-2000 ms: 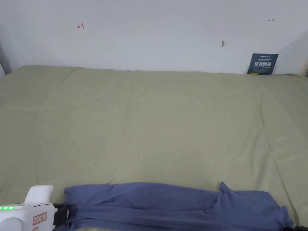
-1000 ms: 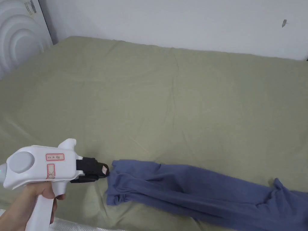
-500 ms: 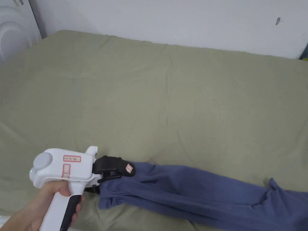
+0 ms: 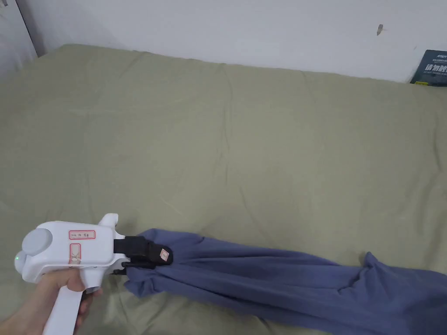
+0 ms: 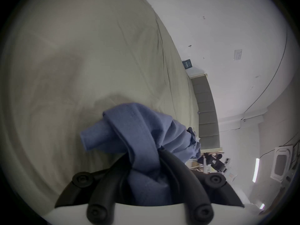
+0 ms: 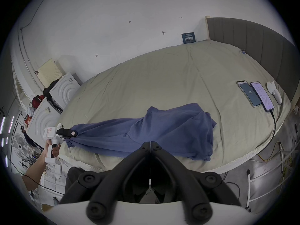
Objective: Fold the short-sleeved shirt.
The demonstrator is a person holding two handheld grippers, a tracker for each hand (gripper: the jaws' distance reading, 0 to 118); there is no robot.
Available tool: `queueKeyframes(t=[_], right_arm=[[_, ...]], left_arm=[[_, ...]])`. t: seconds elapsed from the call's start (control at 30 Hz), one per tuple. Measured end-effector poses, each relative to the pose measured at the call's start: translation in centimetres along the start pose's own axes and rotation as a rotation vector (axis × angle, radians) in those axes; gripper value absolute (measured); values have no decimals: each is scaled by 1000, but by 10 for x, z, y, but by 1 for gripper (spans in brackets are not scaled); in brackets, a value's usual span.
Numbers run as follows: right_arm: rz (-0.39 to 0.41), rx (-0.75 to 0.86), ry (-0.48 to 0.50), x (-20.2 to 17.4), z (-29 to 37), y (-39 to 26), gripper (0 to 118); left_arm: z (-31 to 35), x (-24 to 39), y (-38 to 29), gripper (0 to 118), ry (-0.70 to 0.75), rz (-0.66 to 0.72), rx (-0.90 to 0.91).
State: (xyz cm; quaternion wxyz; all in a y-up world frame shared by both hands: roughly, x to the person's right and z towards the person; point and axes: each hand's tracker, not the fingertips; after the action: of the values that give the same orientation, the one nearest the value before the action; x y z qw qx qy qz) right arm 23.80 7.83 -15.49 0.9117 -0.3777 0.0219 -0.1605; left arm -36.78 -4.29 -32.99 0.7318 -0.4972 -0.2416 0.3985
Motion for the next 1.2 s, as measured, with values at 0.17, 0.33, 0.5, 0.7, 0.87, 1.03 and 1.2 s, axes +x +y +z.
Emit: queueKeyframes(t=[0.17,0.33,0.5,0.7,0.87,1.03,1.2], right_arm=[[-1,21,15,5,2,2,0],[2,30,28,7,4,3,0],[9,35,32,6,6,0,0],[16,36,30,12,6,-4,0],[18,38,40,16,10,-7,0],[11,33,56,16,14,-11,0],[-4,32,67,24,16,-15,0]], left_arm=[[46,-3,22,9,75,-46,46],[115,17,23,9,227,-85,129],[125,33,31,9,316,-138,123],[93,117,9,9,514,-298,92],[63,166,-4,9,628,-459,55],[4,201,-25,9,696,-595,-23],[-61,204,-43,9,752,-609,-104]])
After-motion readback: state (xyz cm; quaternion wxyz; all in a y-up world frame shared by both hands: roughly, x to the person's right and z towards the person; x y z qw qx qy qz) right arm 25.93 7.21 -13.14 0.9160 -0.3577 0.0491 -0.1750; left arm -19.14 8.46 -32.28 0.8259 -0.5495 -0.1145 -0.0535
